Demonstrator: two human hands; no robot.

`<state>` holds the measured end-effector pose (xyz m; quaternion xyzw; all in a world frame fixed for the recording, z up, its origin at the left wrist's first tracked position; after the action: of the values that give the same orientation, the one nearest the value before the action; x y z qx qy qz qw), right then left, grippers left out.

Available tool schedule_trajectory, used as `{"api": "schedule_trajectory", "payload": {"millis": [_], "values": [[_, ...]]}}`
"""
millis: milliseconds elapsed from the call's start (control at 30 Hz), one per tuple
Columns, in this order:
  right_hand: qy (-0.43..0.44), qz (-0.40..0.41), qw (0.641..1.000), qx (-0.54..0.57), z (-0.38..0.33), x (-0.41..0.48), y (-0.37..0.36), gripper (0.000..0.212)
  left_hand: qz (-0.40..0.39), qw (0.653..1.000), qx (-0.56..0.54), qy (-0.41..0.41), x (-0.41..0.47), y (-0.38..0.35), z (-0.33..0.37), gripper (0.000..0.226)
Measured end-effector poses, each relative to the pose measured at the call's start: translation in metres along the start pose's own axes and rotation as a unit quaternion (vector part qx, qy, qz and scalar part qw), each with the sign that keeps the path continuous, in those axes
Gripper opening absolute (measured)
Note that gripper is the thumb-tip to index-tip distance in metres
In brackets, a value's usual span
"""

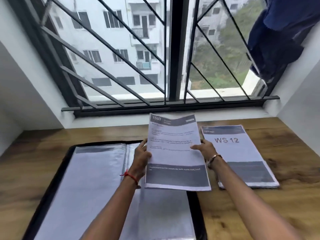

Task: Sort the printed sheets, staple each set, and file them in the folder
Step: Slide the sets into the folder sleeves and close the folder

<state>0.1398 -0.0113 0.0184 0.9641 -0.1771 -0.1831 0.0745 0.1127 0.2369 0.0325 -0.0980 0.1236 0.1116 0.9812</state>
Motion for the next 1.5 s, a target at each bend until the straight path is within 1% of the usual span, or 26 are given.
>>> {"api": "schedule_trajectory", "payload": {"millis": [33,100,233,400,467,533,600,667,733,833,1000,1100,1167,1267,1333,1400,1500], "values": [[0.0,-0.001,1.0,-0.005,0.0,-0.008,-0.01,0.034,-0.005,1.0,0.01,-0.004,0.0,0.009,0.003,0.077],[0.005,0.017,1.0,-0.021,0.003,-0.018,-0.024,0.039,-0.008,1.0,0.024,-0.005,-0.002,0.024,0.007,0.074],[-0.008,0.025,0.999,-0.029,0.014,-0.035,-0.046,0.039,-0.014,0.999,0.039,-0.007,-0.003,0.05,0.009,0.064],[-0.013,0.04,0.998,-0.038,0.016,-0.039,-0.052,0.037,-0.008,0.998,0.062,0.004,0.003,0.067,0.0,0.065],[-0.014,0.042,0.998,-0.046,0.012,-0.036,-0.05,0.038,-0.02,0.996,0.086,0.018,0.007,0.07,-0.005,0.06],[-0.017,0.047,0.998,-0.045,0.005,-0.034,-0.044,0.038,-0.01,0.991,0.129,0.03,0.016,0.075,-0.014,0.051],[-0.005,0.062,0.997,-0.05,-0.007,-0.033,-0.037,0.037,0.028,0.979,0.2,0.015,0.03,0.086,-0.02,0.045],[0.017,0.072,0.997,-0.038,-0.018,-0.03,-0.03,0.041,0.045,0.957,0.285,-0.018,0.042,0.094,-0.02,0.041],[0.036,0.075,0.996,-0.036,-0.025,-0.021,-0.026,0.049,0.036,0.931,0.36,-0.047,0.053,0.098,-0.018,0.039],[0.042,0.075,0.995,-0.046,-0.028,-0.003,-0.026,0.048,0.016,0.901,0.427,-0.08,0.069,0.096,-0.016,0.04],[0.03,0.081,0.996,0.005,-0.03,0.025,-0.028,0.049,-0.001,0.875,0.467,-0.125,0.088,0.083,-0.013,0.042],[0.003,0.082,0.995,0.05,-0.026,0.041,-0.03,0.052,-0.023,0.843,0.51,-0.171,0.099,0.073,-0.013,0.04],[-0.003,0.081,0.994,0.07,-0.026,0.047,-0.03,0.052,-0.023,0.827,0.53,-0.184,0.103,0.07,-0.015,0.036],[0.003,0.078,0.994,0.082,-0.021,0.059,-0.031,0.05,0.005,0.824,0.527,-0.208,0.109,0.07,-0.015,0.025],[-0.001,0.078,0.993,0.088,-0.014,0.065,-0.029,0.046,0.019,0.825,0.521,-0.22,0.109,0.068,-0.014,0.019],[-0.012,0.075,0.992,0.102,-0.007,0.071,-0.028,0.041,0.025,0.823,0.519,-0.229,0.11,0.066,-0.014,0.023],[-0.024,0.076,0.989,0.125,-0.001,0.075,-0.028,0.048,0.021,0.814,0.53,-0.235,0.112,0.066,-0.018,0.029]]}}
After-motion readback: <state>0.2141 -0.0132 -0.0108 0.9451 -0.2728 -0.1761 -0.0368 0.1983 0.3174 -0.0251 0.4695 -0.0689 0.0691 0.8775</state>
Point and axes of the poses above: each hand's wrist, its own x-axis towards the middle knuckle, its own y-axis out of the back of the hand, z = x × y, the point moved 6 cm from there along x, towards the middle knuckle, and after that the axes turned 10 degrees about z, right-handed, at the moved point
